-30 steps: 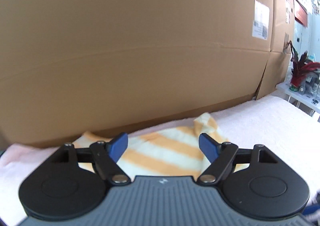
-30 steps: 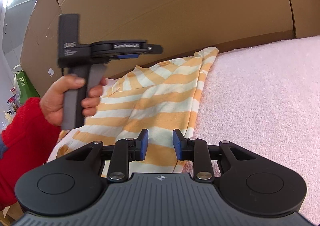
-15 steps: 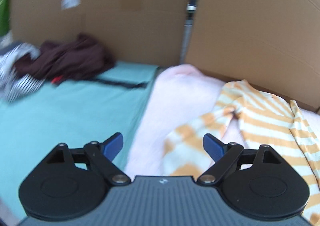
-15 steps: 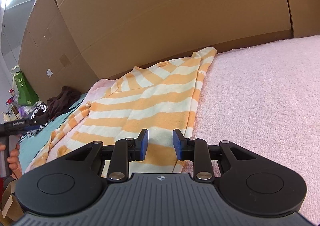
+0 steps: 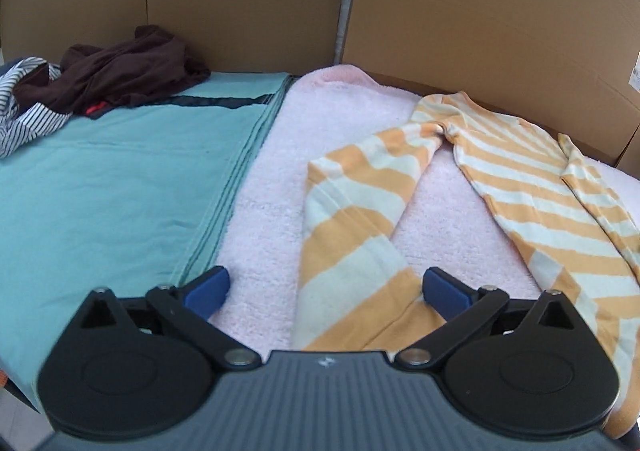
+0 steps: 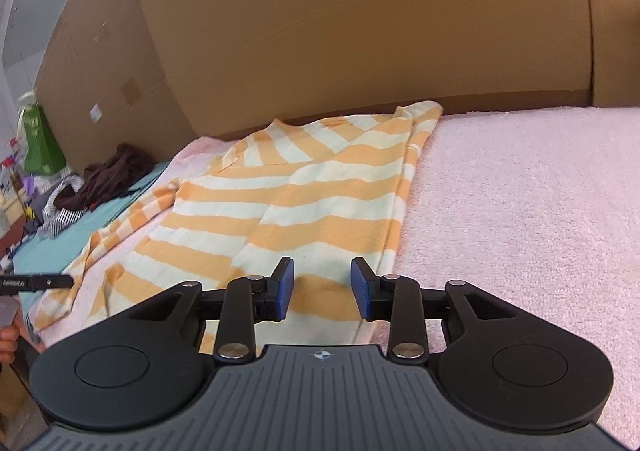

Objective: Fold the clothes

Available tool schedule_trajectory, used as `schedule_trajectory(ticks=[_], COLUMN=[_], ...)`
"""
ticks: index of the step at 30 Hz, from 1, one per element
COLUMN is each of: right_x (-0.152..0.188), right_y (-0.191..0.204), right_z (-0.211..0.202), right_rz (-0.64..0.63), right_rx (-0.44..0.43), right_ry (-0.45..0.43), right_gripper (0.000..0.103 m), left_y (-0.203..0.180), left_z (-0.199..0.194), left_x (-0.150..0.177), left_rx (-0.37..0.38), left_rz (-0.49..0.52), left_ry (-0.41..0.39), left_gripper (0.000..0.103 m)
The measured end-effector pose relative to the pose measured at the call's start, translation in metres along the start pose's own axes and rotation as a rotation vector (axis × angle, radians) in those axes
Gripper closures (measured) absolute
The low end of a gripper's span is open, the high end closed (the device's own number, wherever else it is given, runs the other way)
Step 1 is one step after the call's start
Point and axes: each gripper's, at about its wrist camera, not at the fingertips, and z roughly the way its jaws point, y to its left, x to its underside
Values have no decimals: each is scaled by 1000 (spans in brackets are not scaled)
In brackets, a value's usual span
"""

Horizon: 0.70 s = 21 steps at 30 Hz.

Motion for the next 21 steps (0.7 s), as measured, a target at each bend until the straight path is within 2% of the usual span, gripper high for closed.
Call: schedule_trajectory(ticks=[1,4,8,10,11,13,15,18,21], right_x=[-1,3,17,22,23,24,23,20,20], right_y=[11,47,75,80,84,92,101,123,157], right_z=[-3,3,16,15,16,18,20,27,50], right_rz=[-24,-44,-57,-68,-88,-129,-148,-162,-180], right_rx=[-79,-307,-388,-399,-392,-382,-413,-505,-592], right_ry=[23,166,269,254,250,259,261,260,286], right_gripper=[65,57,56,57,66,95,96,96,96], left_y=[1,6,6,6,7,9,8,2,0], left_z=[0,-3,-8,-11,-13,-19,-32,-50,-45], left_x=[0,1,5,5,3,-1,-7,-16,-18], left_rx=[6,21,14,9,1,-7,25,98,85], left_rz=[-6,-23,6,18,17,14,16,48,64], left_ry=[-1,-7,-25,-36,-35,-40,-74,-147,-123], left_gripper=[1,4,9,12,15,17,15,9,7])
